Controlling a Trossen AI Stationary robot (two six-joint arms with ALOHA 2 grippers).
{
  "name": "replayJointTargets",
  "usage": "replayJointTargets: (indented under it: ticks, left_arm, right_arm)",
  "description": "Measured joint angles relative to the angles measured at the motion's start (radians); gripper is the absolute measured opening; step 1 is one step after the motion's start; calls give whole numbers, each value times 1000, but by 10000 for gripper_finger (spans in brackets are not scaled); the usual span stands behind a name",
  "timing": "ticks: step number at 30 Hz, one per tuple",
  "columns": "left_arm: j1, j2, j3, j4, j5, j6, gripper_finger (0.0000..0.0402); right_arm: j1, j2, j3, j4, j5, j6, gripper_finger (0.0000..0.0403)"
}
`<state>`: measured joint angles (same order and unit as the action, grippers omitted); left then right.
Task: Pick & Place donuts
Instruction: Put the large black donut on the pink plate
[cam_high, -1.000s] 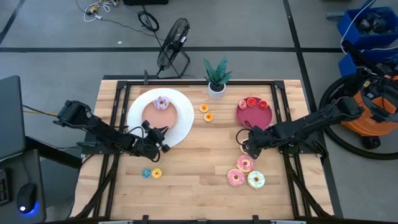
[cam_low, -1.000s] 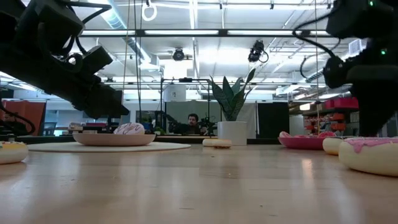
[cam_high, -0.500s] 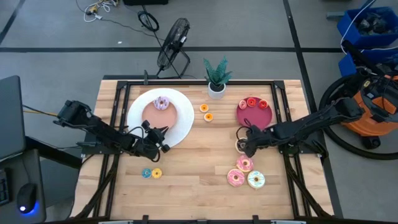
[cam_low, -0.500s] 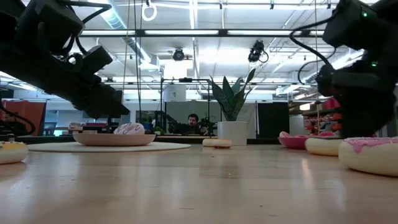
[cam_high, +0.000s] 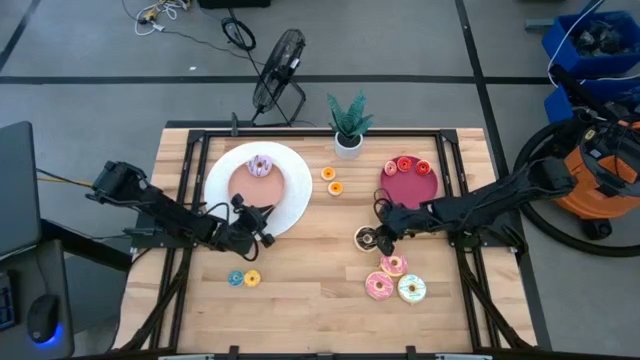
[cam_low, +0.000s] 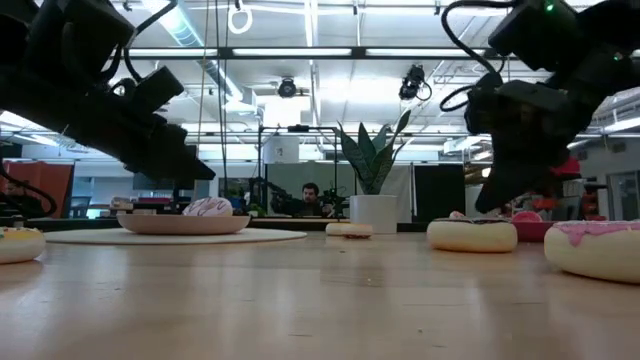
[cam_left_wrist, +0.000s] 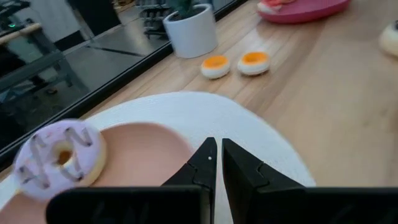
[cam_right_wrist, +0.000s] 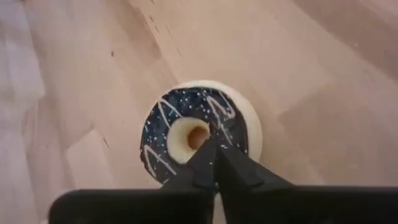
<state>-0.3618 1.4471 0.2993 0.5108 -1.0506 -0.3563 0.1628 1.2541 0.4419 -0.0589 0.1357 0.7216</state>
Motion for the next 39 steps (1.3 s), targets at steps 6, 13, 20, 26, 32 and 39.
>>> replayJointTargets:
  ticks: [6, 13, 20, 26, 32, 39]
  left_arm:
    - [0, 0, 0, 63, 55, 73, 30]
    - [1, 0, 0, 63, 61, 75, 30]
    - [9, 0, 0, 69, 62, 79, 29]
    - [30, 0, 0, 74, 76, 79, 29]
    - [52, 0, 0, 122, 183, 110, 29]
    - [73, 43, 0, 317, 357, 231, 29]
  right_arm:
    - [0, -1, 49, 14, -2, -196, 130]
    - [-3, 9, 56, -33, 14, -379, 325]
    - [14, 89, 32, -36, -23, -516, 370]
    - [33, 189, 29, 81, -22, -599, 351]
    - [55, 246, 26, 272, -17, -695, 347]
    - [55, 268, 27, 387, -25, -704, 270]
